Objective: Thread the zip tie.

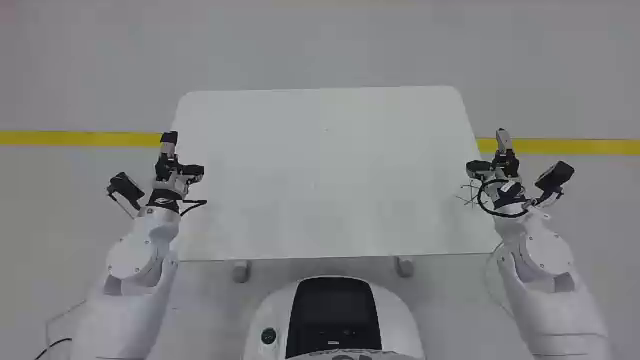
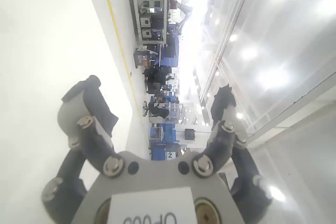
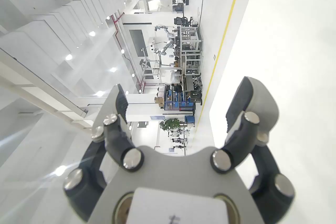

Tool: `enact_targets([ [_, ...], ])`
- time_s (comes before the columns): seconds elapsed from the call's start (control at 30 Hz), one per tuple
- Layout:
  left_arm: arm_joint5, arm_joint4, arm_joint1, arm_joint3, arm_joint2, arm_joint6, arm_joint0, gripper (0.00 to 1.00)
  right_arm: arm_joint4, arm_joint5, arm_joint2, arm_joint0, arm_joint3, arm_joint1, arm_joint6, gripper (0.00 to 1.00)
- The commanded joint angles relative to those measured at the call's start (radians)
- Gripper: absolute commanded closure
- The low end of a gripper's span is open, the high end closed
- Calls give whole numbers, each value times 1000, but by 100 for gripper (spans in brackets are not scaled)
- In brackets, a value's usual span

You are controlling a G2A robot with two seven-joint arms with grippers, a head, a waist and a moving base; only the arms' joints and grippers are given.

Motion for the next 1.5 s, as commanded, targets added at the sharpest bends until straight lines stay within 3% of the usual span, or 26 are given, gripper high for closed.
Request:
enact_targets([
  [0.0, 0, 0, 0, 0, 0, 0, 0, 22, 0, 0, 0, 0, 0, 0, 0, 0],
  [0.03, 0, 0, 0, 0, 0, 0, 0, 22, 0, 0, 0, 0, 0, 0, 0, 22],
  [0.07, 0, 0, 0, 0, 0, 0, 0, 0, 0, 0, 0, 0, 0, 0, 0, 0],
  [0.1, 0, 0, 0, 0, 0, 0, 0, 0, 0, 0, 0, 0, 0, 0, 0, 22],
  [0.13, 0, 0, 0, 0, 0, 0, 0, 22, 0, 0, 0, 0, 0, 0, 0, 22],
  [0.17, 0, 0, 0, 0, 0, 0, 0, 0, 0, 0, 0, 0, 0, 0, 0, 0],
  [0.2, 0, 0, 0, 0, 0, 0, 0, 0, 0, 0, 0, 0, 0, 0, 0, 0],
  [0.23, 0, 0, 0, 0, 0, 0, 0, 22, 0, 0, 0, 0, 0, 0, 0, 0],
  [0.27, 0, 0, 0, 0, 0, 0, 0, 0, 0, 0, 0, 0, 0, 0, 0, 22],
  [0.3, 0, 0, 0, 0, 0, 0, 0, 0, 0, 0, 0, 0, 0, 0, 0, 22],
  [0.33, 0, 0, 0, 0, 0, 0, 0, 0, -33, 10, 4, 9, -6, 3, 7, 0],
  [0.37, 0, 0, 0, 0, 0, 0, 0, 0, -111, 60, 10, 34, -11, 9, 33, 0],
  [0.53, 0, 0, 0, 0, 0, 0, 0, 0, -251, 218, 20, 100, -35, 22, 128, 0],
  [0.57, 0, 0, 0, 0, 0, 0, 0, 0, -304, 271, 15, 112, -33, 27, 168, 0],
  [0.67, 0, 0, 0, 0, 0, 0, 0, 0, -402, 340, -1, 133, -24, 36, 255, 0],
  [1.07, 0, 0, 0, 0, 0, 0, 0, 0, -471, 339, 12, 144, -16, 43, 284, 0],
  [1.3, 0, 0, 0, 0, 0, 0, 0, 0, -685, 340, 36, 227, 16, 70, 548, 0],
  [1.47, 0, 0, 0, 0, 0, 0, 0, 0, -884, 340, 16, 359, 108, 77, 831, 0],
])
